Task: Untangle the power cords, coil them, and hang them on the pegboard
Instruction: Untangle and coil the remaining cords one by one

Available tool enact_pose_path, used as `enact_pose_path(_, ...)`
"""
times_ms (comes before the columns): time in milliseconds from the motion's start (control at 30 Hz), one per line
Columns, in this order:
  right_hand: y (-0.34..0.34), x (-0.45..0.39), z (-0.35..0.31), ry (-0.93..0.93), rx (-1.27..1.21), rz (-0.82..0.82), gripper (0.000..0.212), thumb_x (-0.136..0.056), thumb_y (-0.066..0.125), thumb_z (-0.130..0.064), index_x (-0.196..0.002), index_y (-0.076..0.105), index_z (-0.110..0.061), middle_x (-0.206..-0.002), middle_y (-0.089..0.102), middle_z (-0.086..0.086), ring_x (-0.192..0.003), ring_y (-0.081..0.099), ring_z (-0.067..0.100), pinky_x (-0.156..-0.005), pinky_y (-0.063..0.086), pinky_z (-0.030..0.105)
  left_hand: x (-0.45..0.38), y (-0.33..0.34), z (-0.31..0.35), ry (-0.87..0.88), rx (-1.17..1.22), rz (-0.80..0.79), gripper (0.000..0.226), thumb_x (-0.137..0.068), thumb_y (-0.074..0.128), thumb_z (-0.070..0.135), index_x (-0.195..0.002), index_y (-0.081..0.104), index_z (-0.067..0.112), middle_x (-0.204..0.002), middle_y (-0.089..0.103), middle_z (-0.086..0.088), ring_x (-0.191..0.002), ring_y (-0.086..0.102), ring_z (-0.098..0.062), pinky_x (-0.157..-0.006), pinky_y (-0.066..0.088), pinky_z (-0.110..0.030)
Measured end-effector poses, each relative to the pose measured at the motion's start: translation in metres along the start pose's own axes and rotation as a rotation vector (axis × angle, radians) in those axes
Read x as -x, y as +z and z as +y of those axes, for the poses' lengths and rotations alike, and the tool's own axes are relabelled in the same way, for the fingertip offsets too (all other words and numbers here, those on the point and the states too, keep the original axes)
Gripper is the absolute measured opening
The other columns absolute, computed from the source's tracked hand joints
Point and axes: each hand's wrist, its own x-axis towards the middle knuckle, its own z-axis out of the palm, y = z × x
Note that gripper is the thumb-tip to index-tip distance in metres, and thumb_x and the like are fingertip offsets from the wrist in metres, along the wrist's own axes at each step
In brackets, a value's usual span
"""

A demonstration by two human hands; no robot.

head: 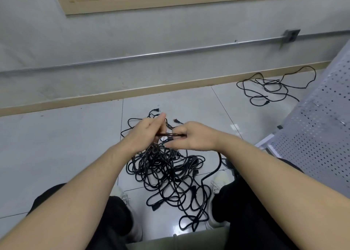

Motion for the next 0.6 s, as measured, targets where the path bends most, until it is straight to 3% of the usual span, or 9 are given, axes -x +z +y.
enact_pose_path(100, -0.007, 0.007, -0.005, -0.069, -0.297, 0.133, 0.048, -0.088, 0.076, -0.039, -0.055, 0.054, -0.014, -0.059, 0.035, 0.002, -0.055, 0.032, 0.015, -0.054, 0.029, 0.028, 0.000, 0.002, -0.012, -0.067, 0.060, -0.112, 0.077, -0.091, 0.020, 0.074, -0.052, 0.053, 0.017, -0.054, 0.055, -0.017, -0.064, 0.065, -0.023, -0.069, 0.044, -0.027)
enact_pose_path(167, -0.013, 0.012, -0.004, -0.124, -0.439, 0.264, 0.054, -0.083, 0.076, -0.043, -0.047, 0.042, -0.022, -0.054, 0.026, -0.001, -0.052, 0.023, 0.016, -0.051, 0.021, 0.029, 0.000, 0.003, -0.027, -0.152, 0.031, -0.180, 0.068, -0.092, 0.023, 0.072, -0.058, 0.055, 0.022, -0.061, 0.063, -0.009, -0.080, 0.070, -0.029, -0.082, 0.049, -0.034)
enact_pose_path(267, -0.026, 0.017, 0.000, -0.133, -0.610, 0.437, 0.051, -0.074, 0.072, -0.049, -0.045, 0.037, -0.025, -0.049, 0.028, -0.004, -0.049, 0.021, 0.015, -0.050, 0.021, 0.024, 0.000, -0.002, -0.045, -0.158, -0.242, -0.162, 0.056, -0.095, 0.023, 0.066, -0.076, 0.055, 0.025, -0.081, 0.066, 0.002, -0.086, 0.062, -0.020, -0.097, 0.048, -0.047)
enact_pose_path(367, -0.032, 0.012, 0.011, 0.007, -0.628, 0.596, 0.051, -0.078, 0.072, -0.050, -0.049, 0.040, -0.023, -0.050, 0.034, 0.000, -0.049, 0.025, 0.016, -0.051, 0.021, 0.028, 0.003, -0.007, -0.045, -0.136, -0.307, -0.023, 0.046, -0.106, 0.027, 0.056, -0.083, 0.053, 0.025, -0.082, 0.056, 0.008, -0.082, 0.054, -0.013, -0.088, 0.046, -0.042)
enact_pose_path(467, -0.037, 0.001, 0.026, 0.161, -0.513, 0.714, 0.032, -0.096, 0.062, -0.041, -0.073, 0.057, -0.019, -0.059, 0.056, -0.001, -0.054, 0.047, 0.021, -0.059, 0.039, 0.035, 0.002, -0.008, -0.030, -0.090, -0.313, 0.090, 0.042, -0.110, 0.032, 0.043, -0.088, 0.051, 0.013, -0.077, 0.049, 0.004, -0.072, 0.046, -0.010, -0.076, 0.041, -0.035)
enact_pose_path(533, -0.037, -0.002, 0.032, 0.215, -0.306, 0.733, 0.010, -0.097, 0.058, -0.031, -0.104, 0.063, -0.027, -0.082, 0.069, -0.005, -0.078, 0.064, 0.024, -0.077, 0.049, 0.036, 0.002, -0.008, -0.020, -0.083, -0.307, 0.108, 0.037, -0.110, 0.040, 0.037, -0.090, 0.052, 0.008, -0.070, 0.047, 0.010, -0.059, 0.042, -0.001, -0.061, 0.037, -0.024)
enact_pose_path(600, -0.034, -0.001, 0.030, 0.169, -0.086, 0.615, 0.028, -0.094, 0.056, -0.026, -0.121, 0.060, -0.034, -0.101, 0.069, -0.010, -0.098, 0.065, 0.018, -0.087, 0.048, 0.031, 0.002, -0.006, -0.012, -0.050, -0.311, 0.088, 0.031, -0.107, 0.048, 0.036, -0.087, 0.056, 0.013, -0.060, 0.048, 0.016, -0.052, 0.041, 0.000, -0.054, 0.036, -0.022)
